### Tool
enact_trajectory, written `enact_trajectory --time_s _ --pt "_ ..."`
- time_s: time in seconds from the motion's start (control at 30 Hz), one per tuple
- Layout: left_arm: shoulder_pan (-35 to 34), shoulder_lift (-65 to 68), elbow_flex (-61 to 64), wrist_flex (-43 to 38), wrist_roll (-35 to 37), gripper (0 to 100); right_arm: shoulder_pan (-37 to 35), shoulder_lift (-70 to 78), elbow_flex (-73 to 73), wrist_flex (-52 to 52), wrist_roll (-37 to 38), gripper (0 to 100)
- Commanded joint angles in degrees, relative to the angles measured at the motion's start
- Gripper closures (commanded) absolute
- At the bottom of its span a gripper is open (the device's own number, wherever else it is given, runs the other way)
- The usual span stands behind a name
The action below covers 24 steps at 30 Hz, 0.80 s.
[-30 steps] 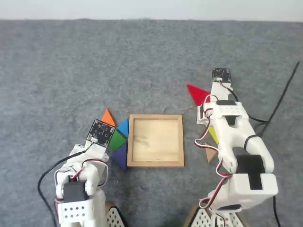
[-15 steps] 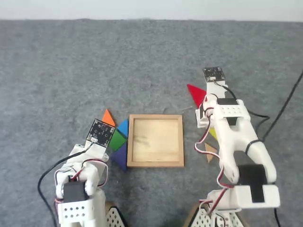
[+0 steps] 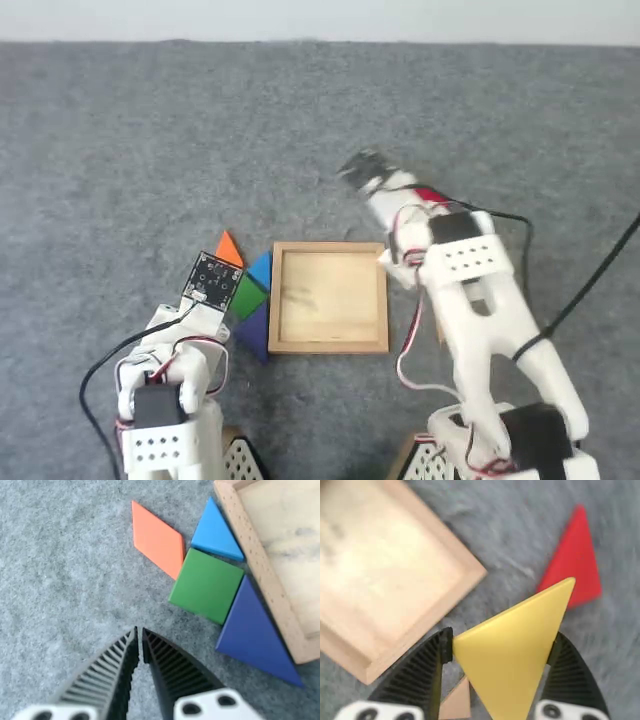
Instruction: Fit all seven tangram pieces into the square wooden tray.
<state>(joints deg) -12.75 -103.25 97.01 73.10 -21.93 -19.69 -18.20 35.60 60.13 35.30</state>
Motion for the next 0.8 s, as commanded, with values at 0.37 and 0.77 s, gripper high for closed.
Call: enact_trajectory --time_s 0.37,0.77 --pt "0.44 -0.97 -0.57 0.26 0.0 99 -17.45 -1.19 -2.46 -2.33 28.4 80.9" --pt "0.44 -0.97 -0.57 0.26 0.0 99 -17.54 20.35 -14.42 -2.33 32.53 80.8"
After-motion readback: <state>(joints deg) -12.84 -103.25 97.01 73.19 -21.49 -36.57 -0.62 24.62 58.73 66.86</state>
